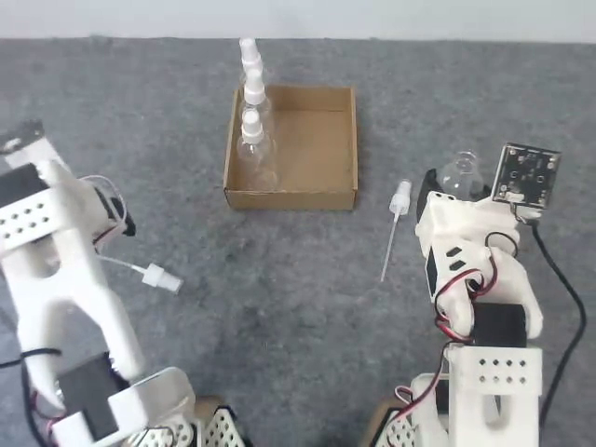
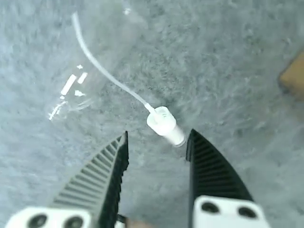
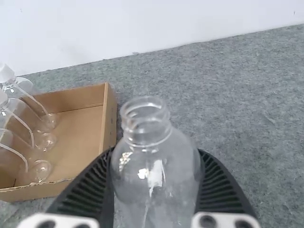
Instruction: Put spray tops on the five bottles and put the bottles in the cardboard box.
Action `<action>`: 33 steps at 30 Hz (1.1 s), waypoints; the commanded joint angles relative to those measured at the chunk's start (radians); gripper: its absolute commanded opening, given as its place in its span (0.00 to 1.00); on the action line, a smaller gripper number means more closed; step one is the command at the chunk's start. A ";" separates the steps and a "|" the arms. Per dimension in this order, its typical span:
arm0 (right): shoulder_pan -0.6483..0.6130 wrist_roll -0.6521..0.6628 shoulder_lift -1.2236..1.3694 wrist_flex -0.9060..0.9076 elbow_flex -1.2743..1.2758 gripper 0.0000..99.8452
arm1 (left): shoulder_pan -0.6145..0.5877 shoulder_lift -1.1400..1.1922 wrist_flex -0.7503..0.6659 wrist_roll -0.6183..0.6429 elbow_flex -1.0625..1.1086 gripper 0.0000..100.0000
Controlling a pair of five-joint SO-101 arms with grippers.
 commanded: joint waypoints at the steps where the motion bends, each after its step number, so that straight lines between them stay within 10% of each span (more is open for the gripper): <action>1: 0.007 -0.003 -0.027 -0.025 -0.017 0.11 | -0.002 -0.011 0.011 -0.204 -0.058 0.19; 14: 0.007 -0.002 -0.025 -0.025 -0.017 0.11 | -0.002 -0.003 0.014 -0.968 -0.058 0.19; 33: -0.035 0.000 -0.024 -0.024 -0.015 0.11 | -0.002 0.000 0.009 -1.594 -0.053 0.19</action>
